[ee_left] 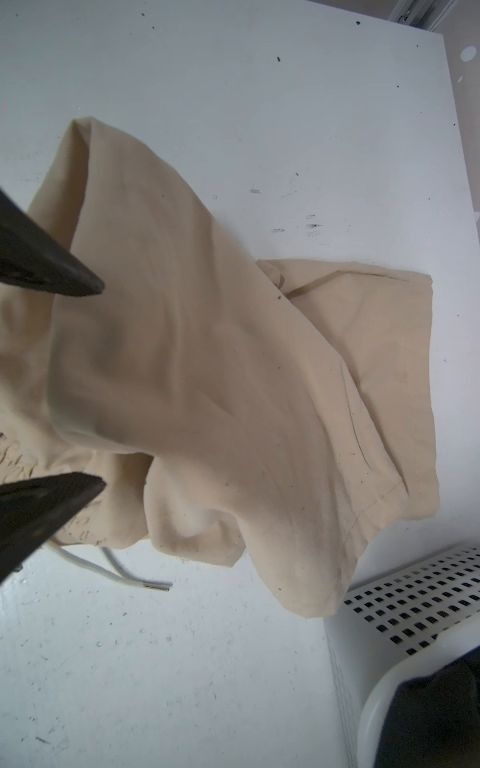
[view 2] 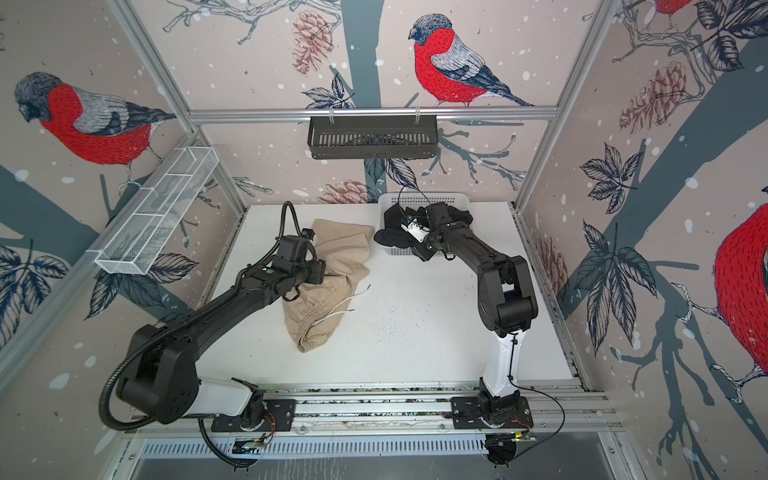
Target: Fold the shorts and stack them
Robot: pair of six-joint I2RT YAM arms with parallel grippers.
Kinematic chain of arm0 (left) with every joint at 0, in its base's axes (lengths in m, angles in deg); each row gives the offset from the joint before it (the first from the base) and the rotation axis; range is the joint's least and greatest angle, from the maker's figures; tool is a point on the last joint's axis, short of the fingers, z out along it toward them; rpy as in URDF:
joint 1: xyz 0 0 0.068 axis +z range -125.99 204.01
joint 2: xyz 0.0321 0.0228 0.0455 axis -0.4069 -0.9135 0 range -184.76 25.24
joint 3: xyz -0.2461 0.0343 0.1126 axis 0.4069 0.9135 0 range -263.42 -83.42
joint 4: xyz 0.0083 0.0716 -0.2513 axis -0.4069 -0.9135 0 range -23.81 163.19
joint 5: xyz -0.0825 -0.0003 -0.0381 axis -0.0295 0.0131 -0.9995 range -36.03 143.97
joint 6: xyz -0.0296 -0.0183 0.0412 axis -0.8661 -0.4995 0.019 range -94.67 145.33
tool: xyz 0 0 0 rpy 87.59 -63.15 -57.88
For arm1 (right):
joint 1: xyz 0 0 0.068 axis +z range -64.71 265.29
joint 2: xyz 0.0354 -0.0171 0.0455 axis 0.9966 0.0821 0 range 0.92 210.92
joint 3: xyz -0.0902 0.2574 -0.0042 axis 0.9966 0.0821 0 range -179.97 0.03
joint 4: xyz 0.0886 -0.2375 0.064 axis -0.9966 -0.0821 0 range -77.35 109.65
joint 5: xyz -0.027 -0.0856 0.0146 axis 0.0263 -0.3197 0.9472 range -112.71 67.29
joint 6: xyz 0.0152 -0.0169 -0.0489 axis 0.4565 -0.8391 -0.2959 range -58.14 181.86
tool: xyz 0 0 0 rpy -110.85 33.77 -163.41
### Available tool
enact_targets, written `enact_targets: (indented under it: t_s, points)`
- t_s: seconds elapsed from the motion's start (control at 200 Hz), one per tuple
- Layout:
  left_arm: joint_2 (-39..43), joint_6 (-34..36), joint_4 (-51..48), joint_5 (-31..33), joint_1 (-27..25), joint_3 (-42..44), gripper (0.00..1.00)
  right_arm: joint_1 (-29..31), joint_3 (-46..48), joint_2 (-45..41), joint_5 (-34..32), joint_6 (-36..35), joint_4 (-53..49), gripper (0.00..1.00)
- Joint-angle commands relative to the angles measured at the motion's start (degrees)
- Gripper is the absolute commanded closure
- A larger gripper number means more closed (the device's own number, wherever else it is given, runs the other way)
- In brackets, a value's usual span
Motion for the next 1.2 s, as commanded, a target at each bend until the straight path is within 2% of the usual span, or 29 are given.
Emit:
enact_targets:
  t_s: [0.0, 0.155, 0.265, 0.415, 0.495, 0.62, 0.755, 0.84, 1.03, 1.195]
  points:
    - [0.49, -0.82, 2.22, -1.84, 0.08, 0.22, 0.31, 0.69, 3.02, -1.98, 0.55, 8.19, 3.98, 0.59]
    - [0.71, -1.00, 2.41, -2.38, 0.06, 0.05, 0.29, 2.24, 4.75, -2.42, -1.86, 12.82, 5.51, 0.70]
    - [0.89, -1.16, 2.44, -2.99, 0.09, 0.05, 0.29, 3.20, 4.67, -2.15, -3.69, 16.41, 5.63, 0.75]
    - [1.13, -1.79, 2.55, -3.41, 0.05, 0.26, 0.27, 2.90, 4.74, -1.53, -10.50, 19.71, 7.62, 0.81]
    - [1.47, -2.11, 2.14, -3.41, 0.06, 0.07, 0.20, 1.74, 3.30, -0.22, -14.89, 19.49, 6.96, 0.87]
    - [2.87, -3.28, 2.18, -3.16, 0.09, 0.81, 0.03, -1.50, 1.60, 1.94, -16.70, 15.84, 7.47, 0.92]
    - [4.11, -4.39, 2.23, -4.23, 0.04, 1.53, 0.02, -5.65, -2.34, 4.45, -17.10, 14.93, 7.16, 0.96]
    - [4.57, -5.10, 1.88, -5.41, 0.08, 1.93, 0.02, -7.99, -4.13, 5.54, -15.42, 14.94, 8.40, 0.96]
    - [5.03, -5.50, 0.19, -8.45, 0.08, 2.05, 0.02, -11.06, -11.64, 10.31, -16.19, 17.32, 7.23, 0.96]
    - [6.62, -7.35, -0.35, -7.26, 0.04, 3.34, 0.02, -11.34, -15.48, 12.55, -17.38, 17.35, 7.36, 0.84]
